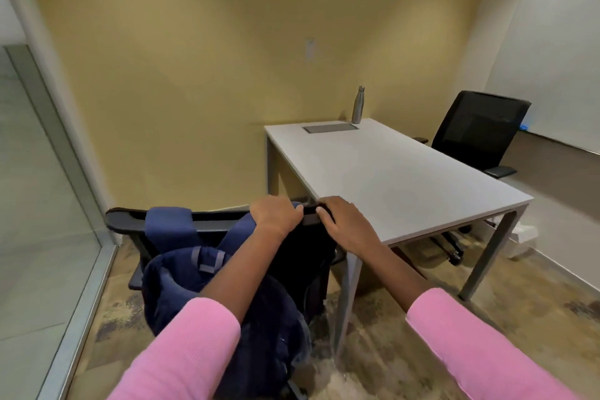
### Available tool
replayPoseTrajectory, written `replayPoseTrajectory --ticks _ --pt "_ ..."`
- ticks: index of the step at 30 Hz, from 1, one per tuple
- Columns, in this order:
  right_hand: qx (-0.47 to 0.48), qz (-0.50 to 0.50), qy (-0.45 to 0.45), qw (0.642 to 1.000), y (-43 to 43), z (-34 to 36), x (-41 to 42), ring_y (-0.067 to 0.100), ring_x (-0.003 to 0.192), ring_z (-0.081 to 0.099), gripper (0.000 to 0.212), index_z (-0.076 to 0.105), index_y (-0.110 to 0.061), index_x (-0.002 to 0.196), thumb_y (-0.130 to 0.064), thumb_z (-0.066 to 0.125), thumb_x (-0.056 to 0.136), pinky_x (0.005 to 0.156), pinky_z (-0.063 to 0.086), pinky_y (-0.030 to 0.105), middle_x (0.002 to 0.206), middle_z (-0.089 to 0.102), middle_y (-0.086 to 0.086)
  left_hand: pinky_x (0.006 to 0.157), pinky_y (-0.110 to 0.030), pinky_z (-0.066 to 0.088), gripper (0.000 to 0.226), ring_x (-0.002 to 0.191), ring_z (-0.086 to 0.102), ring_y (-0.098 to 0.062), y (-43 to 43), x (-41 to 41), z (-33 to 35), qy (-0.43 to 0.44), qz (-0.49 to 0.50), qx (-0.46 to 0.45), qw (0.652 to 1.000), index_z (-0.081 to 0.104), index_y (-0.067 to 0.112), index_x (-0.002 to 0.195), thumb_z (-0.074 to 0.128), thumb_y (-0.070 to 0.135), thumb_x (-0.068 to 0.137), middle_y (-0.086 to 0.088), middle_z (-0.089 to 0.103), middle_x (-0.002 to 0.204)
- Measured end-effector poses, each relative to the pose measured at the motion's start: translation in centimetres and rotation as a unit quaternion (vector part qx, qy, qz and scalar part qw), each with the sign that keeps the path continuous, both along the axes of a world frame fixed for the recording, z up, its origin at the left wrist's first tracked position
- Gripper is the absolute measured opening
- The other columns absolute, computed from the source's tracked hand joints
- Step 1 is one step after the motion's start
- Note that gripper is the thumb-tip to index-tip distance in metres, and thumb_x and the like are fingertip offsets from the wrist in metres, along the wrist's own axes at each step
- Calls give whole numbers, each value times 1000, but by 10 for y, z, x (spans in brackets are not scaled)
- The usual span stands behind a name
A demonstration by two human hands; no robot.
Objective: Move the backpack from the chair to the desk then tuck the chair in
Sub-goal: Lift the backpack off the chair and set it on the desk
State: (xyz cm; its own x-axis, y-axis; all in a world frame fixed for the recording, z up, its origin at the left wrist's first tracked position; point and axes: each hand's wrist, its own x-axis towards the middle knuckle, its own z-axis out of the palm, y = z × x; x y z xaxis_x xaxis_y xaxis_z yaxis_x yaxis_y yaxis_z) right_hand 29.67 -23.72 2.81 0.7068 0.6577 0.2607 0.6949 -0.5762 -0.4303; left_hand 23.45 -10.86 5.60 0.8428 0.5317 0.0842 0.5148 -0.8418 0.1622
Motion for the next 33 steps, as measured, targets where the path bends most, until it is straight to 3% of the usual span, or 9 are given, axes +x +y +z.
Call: replayPoseTrajectory --ticks 4,11,16,20,22,24,27,31,33 --pt "4 20 33 999 -4 0 22 24 113 53 33 56 -15 117 -29 34 96 105 37 42 124 59 7 79 -32 43 38 102 59 -32 -3 5 4 -48 36 -38 997 57 9 108 51 38 84 -15 65 111" --pt "-48 75 116 989 15 12 61 24 116 54 33 59 -15 120 -21 38 95 96 42 32 130 59 8 81 -36 44 49 100 58 -31 -1 1 4 -175 19 -114 978 53 14 115 67 34 71 -15 66 106" --pt "-96 165 201 961 34 26 77 22 120 49 35 57 -15 124 -16 42 93 95 36 26 134 55 9 80 -37 44 48 93 57 -29 -1 5 3 -225 0 -121 967 53 17 110 69 34 68 -14 65 99" --pt "-98 201 351 909 46 29 91 26 119 48 39 51 -8 129 -14 34 94 96 38 26 131 52 11 76 -36 43 43 86 55 -27 -1 7 1 -257 -18 -121 959 53 18 105 68 32 67 -13 64 91" --pt "-31 152 457 876 52 26 97 21 96 56 39 58 -5 112 -24 29 95 76 47 14 111 59 7 74 -34 40 41 84 54 -27 -1 7 -1 -267 -25 -113 957 54 18 103 67 31 67 -12 63 89" --pt "-7 113 513 851 55 20 105 15 73 53 39 61 -9 92 -34 31 94 58 48 13 90 59 5 74 -33 39 40 84 54 -27 0 7 -2 -273 -30 -109 955 54 19 102 67 31 66 -11 62 89" --pt "-71 152 505 846 63 11 115 16 76 51 55 59 -2 113 -45 29 95 71 43 21 99 55 8 79 -36 41 41 88 54 -27 1 8 -3 -271 -32 -106 956 53 19 103 67 31 66 -10 62 93" --pt "-82 140 367 916 69 10 118 11 68 43 32 53 -17 72 -29 37 96 68 35 24 75 50 3 78 -36 39 46 90 53 -28 2 11 -5 -237 -27 -92 967 51 19 106 66 34 66 -10 59 98" --pt "-58 126 322 937 69 7 124 14 73 46 30 57 -9 76 -24 40 95 71 36 28 79 56 7 78 -35 39 47 91 54 -28 2 13 -6 -206 -22 -87 974 51 19 109 65 37 67 -9 59 100"
